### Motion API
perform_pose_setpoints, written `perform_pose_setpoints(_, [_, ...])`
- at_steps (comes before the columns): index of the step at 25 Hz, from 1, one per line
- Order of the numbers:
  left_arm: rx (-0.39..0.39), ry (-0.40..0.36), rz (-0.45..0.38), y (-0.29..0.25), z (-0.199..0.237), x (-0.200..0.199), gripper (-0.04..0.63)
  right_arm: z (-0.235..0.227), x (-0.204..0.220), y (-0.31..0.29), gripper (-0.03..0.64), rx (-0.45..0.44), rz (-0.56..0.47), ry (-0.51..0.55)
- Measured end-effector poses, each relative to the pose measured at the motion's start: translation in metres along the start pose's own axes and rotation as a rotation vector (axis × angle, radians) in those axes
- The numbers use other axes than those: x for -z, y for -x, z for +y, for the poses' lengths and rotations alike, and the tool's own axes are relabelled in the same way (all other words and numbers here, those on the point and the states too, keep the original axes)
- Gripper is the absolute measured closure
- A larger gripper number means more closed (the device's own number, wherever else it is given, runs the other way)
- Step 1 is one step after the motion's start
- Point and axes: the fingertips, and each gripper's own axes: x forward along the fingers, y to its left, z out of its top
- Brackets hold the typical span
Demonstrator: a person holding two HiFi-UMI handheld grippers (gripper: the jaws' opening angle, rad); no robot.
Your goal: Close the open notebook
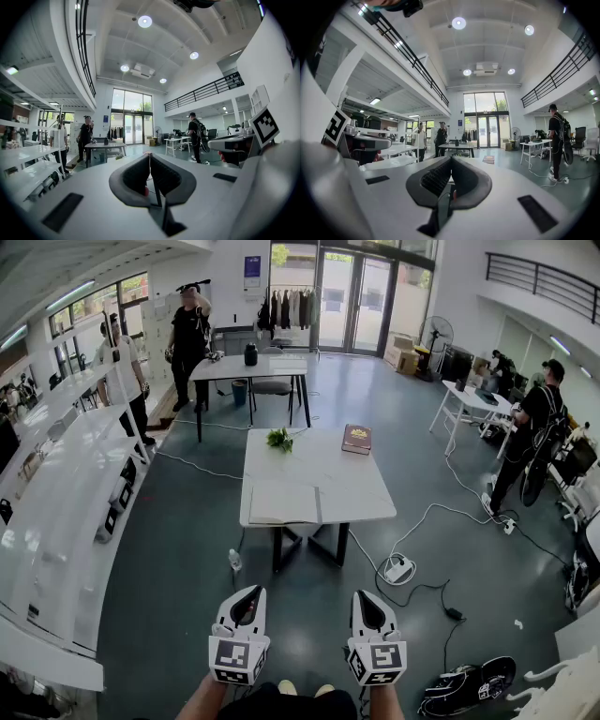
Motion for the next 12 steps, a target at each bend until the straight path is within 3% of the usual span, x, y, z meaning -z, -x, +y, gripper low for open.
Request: perform_pose_setpoints(12, [-0.014,0.007,0.019,-0.005,0.011,0.012,0.571,0.004,0.005,-0.014,0.6,-0.015,0.012,0.003])
